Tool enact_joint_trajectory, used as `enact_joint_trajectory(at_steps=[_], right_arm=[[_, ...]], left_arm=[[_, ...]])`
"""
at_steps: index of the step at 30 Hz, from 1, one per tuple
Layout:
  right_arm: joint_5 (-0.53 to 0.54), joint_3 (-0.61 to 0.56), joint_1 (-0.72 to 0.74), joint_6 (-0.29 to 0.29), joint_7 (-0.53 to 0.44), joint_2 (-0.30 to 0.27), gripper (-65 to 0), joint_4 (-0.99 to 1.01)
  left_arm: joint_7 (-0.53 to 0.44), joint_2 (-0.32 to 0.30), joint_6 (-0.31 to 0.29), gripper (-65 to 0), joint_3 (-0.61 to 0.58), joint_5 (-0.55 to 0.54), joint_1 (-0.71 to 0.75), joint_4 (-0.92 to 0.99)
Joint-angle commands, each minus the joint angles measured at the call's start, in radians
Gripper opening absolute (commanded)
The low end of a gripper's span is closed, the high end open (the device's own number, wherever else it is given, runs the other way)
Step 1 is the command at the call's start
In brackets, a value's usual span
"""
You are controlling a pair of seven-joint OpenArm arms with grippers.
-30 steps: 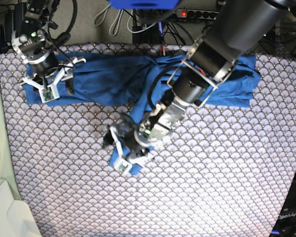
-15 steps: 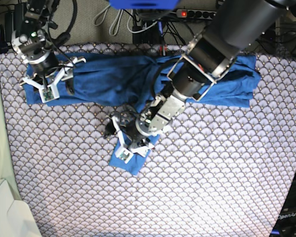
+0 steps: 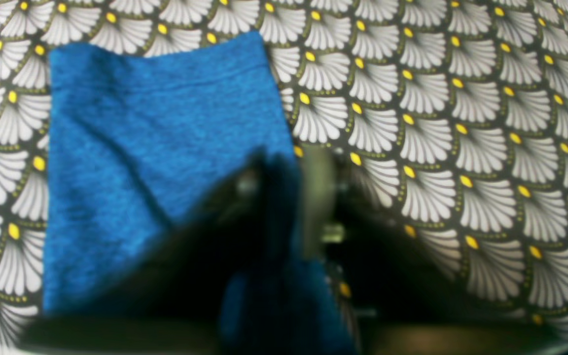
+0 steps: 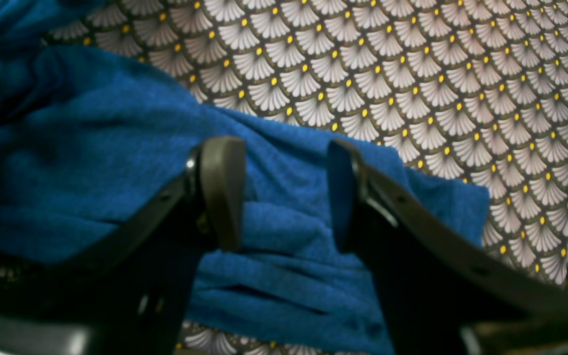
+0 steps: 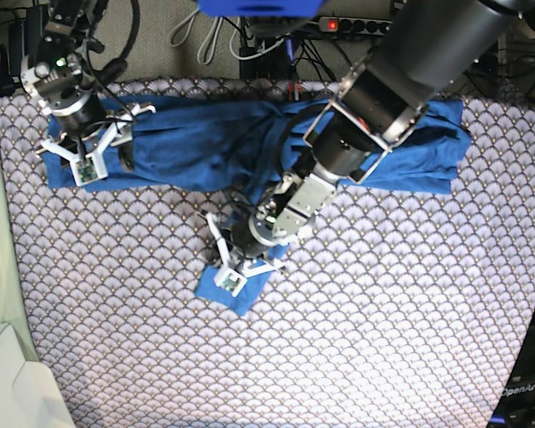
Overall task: Fold the T-shirt properly
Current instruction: 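Carry the sleeve cuff onto the folded strip with the left gripper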
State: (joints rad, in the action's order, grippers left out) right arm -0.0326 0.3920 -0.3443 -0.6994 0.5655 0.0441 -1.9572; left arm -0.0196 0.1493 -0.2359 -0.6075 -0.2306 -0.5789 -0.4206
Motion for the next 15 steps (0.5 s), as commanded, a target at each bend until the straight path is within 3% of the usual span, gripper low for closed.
enact_joint_trajectory(at_steps=[1,2,6,10,13,15], right_arm=[[0.013,0.002,0.004,0.001,-0.023,-0.008,-36.6,-0.02],[0.013,0.002,0.004,0.001,-0.023,-0.008,-36.6,-0.02],[0.013,0.002,0.015,0.001,-0.023,-0.008,-36.6,-0.02],[0.013,0.002,0.02,0.001,-0.023,-0.008,-36.6,-0.018],[0.012,0.002,0.035,0.001,-0.023,-0.008,-36.6,-0.018],[0.012,0.002,0.037,0.001,-0.023,-0.008,-36.6,-0.018]], left_arm=[[0.02,0.008,-0.009,-64.5,0.001,0.003,-0.019,-0.005],[0.02,0.008,-0.009,-62.6,0.001,0.003,-0.019,-0.01],[0.02,0.008,-0.007,-64.5,0.004,0.003,-0.019,-0.028],[0.023,0.008,0.094,-64.4,0.053,0.003,-0.016,-0.143],[0.102,0.005,0.122,-64.4,0.077,0.003,0.01,-0.255],[0.182,-0.03,0.125,-64.4,0.103,0.003,0.021,-0.355]])
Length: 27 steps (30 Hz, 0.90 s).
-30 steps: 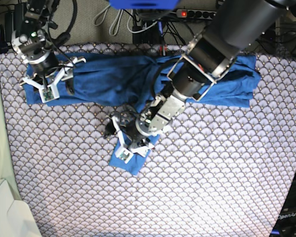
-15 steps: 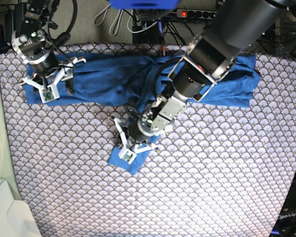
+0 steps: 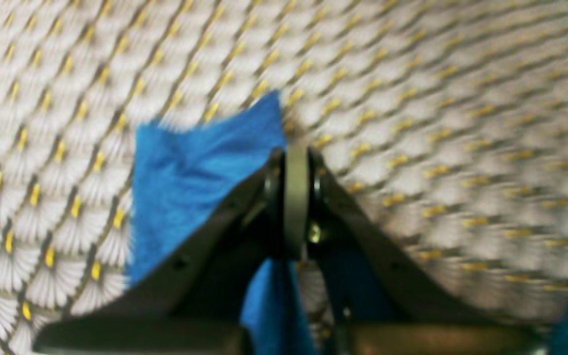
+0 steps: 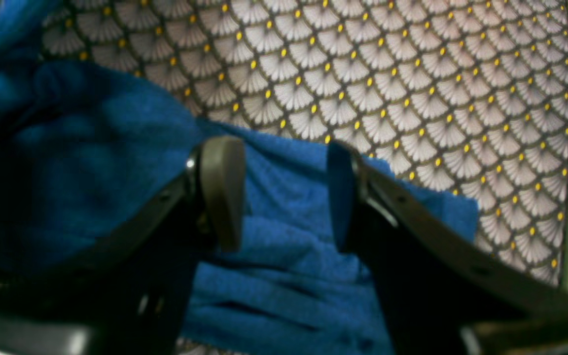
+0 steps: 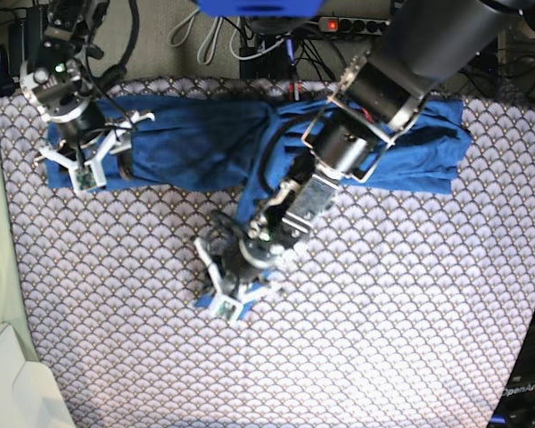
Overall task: Fold the T-shirt properly
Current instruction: 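Carry the sleeve cuff onto the folded strip with the left gripper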
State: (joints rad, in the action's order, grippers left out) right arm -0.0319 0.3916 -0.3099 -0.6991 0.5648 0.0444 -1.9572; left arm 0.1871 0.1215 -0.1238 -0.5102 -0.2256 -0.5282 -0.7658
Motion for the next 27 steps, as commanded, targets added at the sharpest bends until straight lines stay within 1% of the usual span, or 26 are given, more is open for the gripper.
enact_joint_trajectory(at_steps=[1,6,10,13,19,24,27], right_arm=[[0.011,0.002,0.004,0.001,-0.022,-0.008,-36.6,-0.018],[0.013,0.0,0.004,0.001,-0.022,-0.008,-36.6,-0.018],[0.013,-0.001,0.005,0.001,-0.022,-0.008,-36.6,-0.017],[0.013,-0.001,0.013,0.001,-0.022,-0.008,-36.6,-0.015],[0.013,-0.001,0.018,0.001,-0.022,-0.008,-36.6,-0.012],[0.013,-0.004,0.022,0.001,-0.022,-0.008,-36.6,-0.011],[0.013,-0.027,0.028,0.001,-0.022,-0.008,-36.6,-0.011]], left_arm=[[0.015,-0.018,0.013,-64.4,0.022,-0.002,-0.013,-0.06],[0.15,-0.104,0.013,-64.4,0.111,-0.001,0.109,-0.332],[0.229,-0.171,0.013,-64.4,0.184,-0.001,0.225,-0.547],[0.28,-0.21,0.013,-64.4,0.244,-0.001,0.316,-0.694],[0.343,-0.266,0.009,-64.4,0.385,-0.002,0.469,-0.895],[0.377,-0.293,0.006,-64.4,0.503,-0.002,0.596,-1.044],[0.397,-0.299,0.006,-64.4,0.566,-0.002,0.669,-1.121]])
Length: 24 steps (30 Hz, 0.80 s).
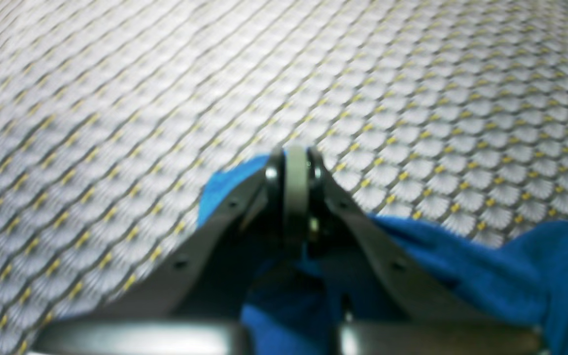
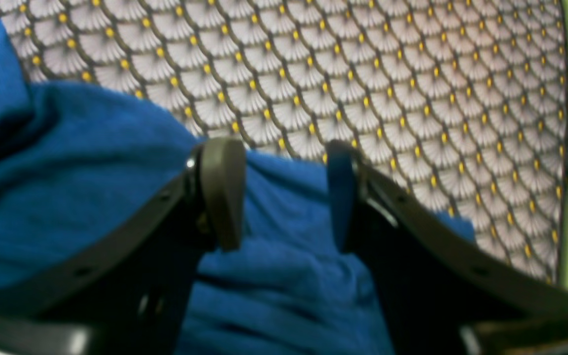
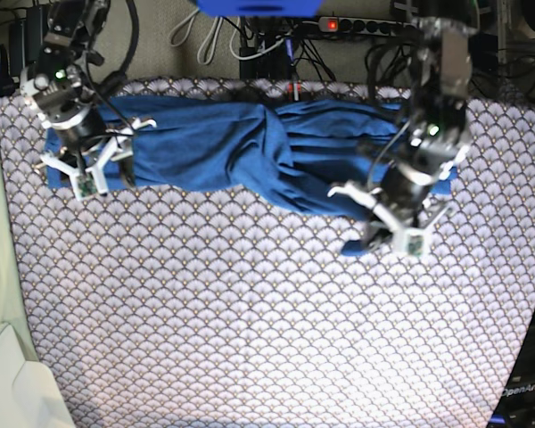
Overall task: Fold the T-shirt properly
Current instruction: 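Carry the sleeve cuff onto the folded strip with the left gripper, then move the left gripper to the strip's end and grasp it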
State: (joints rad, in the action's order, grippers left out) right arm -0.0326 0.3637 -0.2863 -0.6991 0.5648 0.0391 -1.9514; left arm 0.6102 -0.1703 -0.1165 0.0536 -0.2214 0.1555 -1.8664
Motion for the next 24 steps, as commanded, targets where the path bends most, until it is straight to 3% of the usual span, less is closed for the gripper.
enact_joint_trajectory(at_steps=[1,14,24], right_arm=[[0.013,-0.009,0.005,0.001,-0.022,-0.003,-36.6,-0.016],[0.013,-0.059,-0.001,0.001,-0.022,0.002,-36.6,-0.015],[0.013,-0.058,-0.001,0.001,-0.022,0.002,-36.6,-0.015]], left_arm=[[-0.02,-0.01,-0.001,-64.4,0.022,-0.006,0.008,-0.04],[-0.022,-0.013,-0.004,-64.4,0.202,-0.006,0.22,-0.077],[-0.022,-0.053,-0.004,-64.4,0.216,-0.005,0.31,-0.077]])
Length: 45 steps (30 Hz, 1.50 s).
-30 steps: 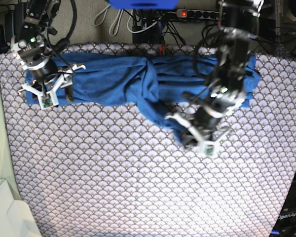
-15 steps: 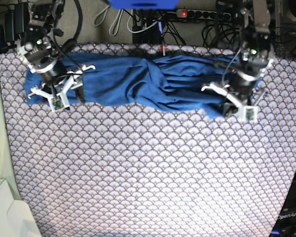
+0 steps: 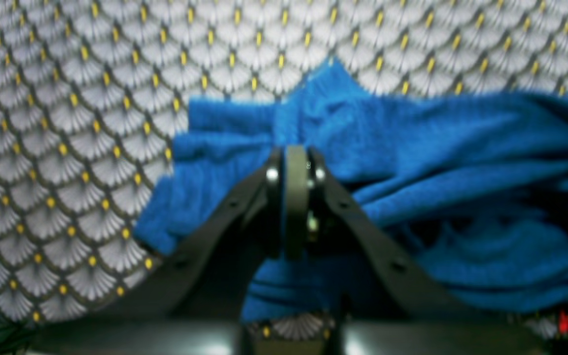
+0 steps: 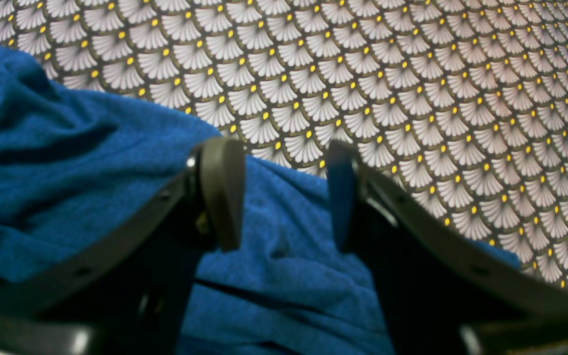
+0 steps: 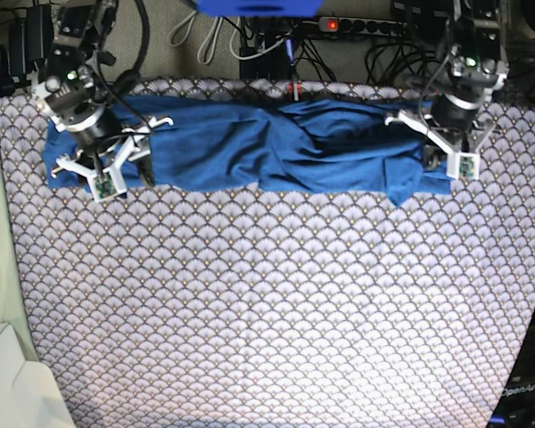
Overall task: Fold the T-shirt properly
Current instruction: 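Move the left gripper to the strip's end and grasp it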
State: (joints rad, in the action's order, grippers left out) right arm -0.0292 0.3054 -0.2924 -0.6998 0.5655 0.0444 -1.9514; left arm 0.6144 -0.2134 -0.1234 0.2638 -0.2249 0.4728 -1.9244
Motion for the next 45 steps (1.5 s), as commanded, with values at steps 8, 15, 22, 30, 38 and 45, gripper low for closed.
enact_joint_trajectory(at_steps=[8,15,22,30,38,45], right_arm=[[0.01,0.001,0.005,0.002,-0.023,-0.004,-36.6,-0.015],[0.01,0.001,0.008,0.002,-0.023,-0.005,-36.6,-0.015],[0.01,0.001,0.009,0.002,-0.023,-0.005,-36.6,-0.015],[0.01,0.001,0.014,0.002,-0.023,-0.007,-36.6,-0.015],[0.01,0.001,0.014,0.002,-0.023,-0.007,-36.6,-0.015],[0.01,0.001,0.015,0.002,-0.023,-0.008,-36.6,-0.015]], left_arm=[[-0.031,-0.05,0.003,-64.4,0.024,-0.003,0.047,-0.037],[-0.026,-0.045,0.003,-64.4,0.113,-0.003,0.047,-0.037],[-0.024,-0.044,0.003,-64.4,0.117,-0.003,0.039,-0.031],[-0.024,-0.042,0.003,-64.1,0.117,-0.003,0.036,-0.028],[0.043,-0.044,0.003,-52.9,0.119,-0.003,0.036,-0.028],[0.066,-0.044,0.003,-33.2,0.127,-0.003,0.024,-0.028]])
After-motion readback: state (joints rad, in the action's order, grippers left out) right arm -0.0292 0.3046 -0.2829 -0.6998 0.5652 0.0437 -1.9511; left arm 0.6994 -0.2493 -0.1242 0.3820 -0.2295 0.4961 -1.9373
